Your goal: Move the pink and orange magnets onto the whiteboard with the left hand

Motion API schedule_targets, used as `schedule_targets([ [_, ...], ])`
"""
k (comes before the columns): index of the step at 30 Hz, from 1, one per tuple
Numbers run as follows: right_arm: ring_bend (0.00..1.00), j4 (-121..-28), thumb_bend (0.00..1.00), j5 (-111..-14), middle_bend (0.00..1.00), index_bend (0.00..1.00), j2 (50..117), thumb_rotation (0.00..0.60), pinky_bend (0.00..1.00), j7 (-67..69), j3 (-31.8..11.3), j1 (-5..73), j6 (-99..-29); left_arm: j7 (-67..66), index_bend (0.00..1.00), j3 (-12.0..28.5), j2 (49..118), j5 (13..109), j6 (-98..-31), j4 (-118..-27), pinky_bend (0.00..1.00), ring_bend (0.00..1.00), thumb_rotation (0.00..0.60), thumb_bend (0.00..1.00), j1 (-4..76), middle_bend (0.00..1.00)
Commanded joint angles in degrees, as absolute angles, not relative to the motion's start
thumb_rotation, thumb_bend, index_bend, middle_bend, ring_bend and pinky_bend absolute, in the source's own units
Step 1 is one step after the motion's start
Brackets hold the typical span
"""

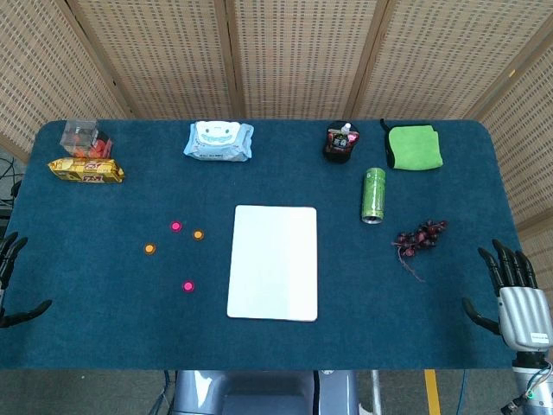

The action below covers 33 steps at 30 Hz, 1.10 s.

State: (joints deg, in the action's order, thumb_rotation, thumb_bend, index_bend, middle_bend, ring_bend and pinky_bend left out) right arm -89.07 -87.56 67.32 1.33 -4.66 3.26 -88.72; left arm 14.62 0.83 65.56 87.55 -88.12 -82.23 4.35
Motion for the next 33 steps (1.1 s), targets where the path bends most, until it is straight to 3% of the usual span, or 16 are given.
schedule_targets([
  [1, 0.0, -89.05, 0.34, -87.57, 0.0, 0.09, 67.31, 0.6, 0.0, 1.38, -4.65, 3.28, -88.69, 14.66, 0.0, 0.85, 65.65, 87.53, -87.97, -82.19, 0.0, 0.0, 0.6, 0.03, 4.33, 0.0],
  [15, 0.0, -89.34, 0.34, -87.49, 0.0, 0.09, 67.32, 0.6, 0.0, 1.9, -4.65, 3.21, -88.69, 14.56, 0.01, 0.18, 67.03, 89.69, -84.4, -81.6, 0.0, 0.0, 0.6, 0.07, 6.54, 0.0],
  [21, 0.0, -89.29, 0.34, -87.56, 0.0, 0.09, 67.02, 0.6, 0.0, 2.93, -4.51, 3.34, -88.23, 8.91, 0.27, -0.6, 69.0, 95.91, -75.65, -83.52, 0.0, 0.0, 0.6, 0.16, 14.51, 0.0],
  [24, 0.0, -89.4, 0.34, -87.4, 0.0, 0.09, 66.87, 0.6, 0.0, 3.46, -4.51, 3.39, -87.97, 6.26, 0.34, -0.2, 70.13, 96.36, -71.46, -84.95, 0.0, 0.0, 0.6, 0.2, 17.7, 0.0],
  [33, 0.0, -89.69, 0.33, -87.0, 0.0, 0.09, 66.23, 0.6, 0.0, 5.3, -4.38, 3.71, -86.75, -6.16, 0.36, 3.06, 75.82, 88.52, -60.55, -88.98, 0.0, 0.0, 0.6, 0.27, 23.81, 0.0],
])
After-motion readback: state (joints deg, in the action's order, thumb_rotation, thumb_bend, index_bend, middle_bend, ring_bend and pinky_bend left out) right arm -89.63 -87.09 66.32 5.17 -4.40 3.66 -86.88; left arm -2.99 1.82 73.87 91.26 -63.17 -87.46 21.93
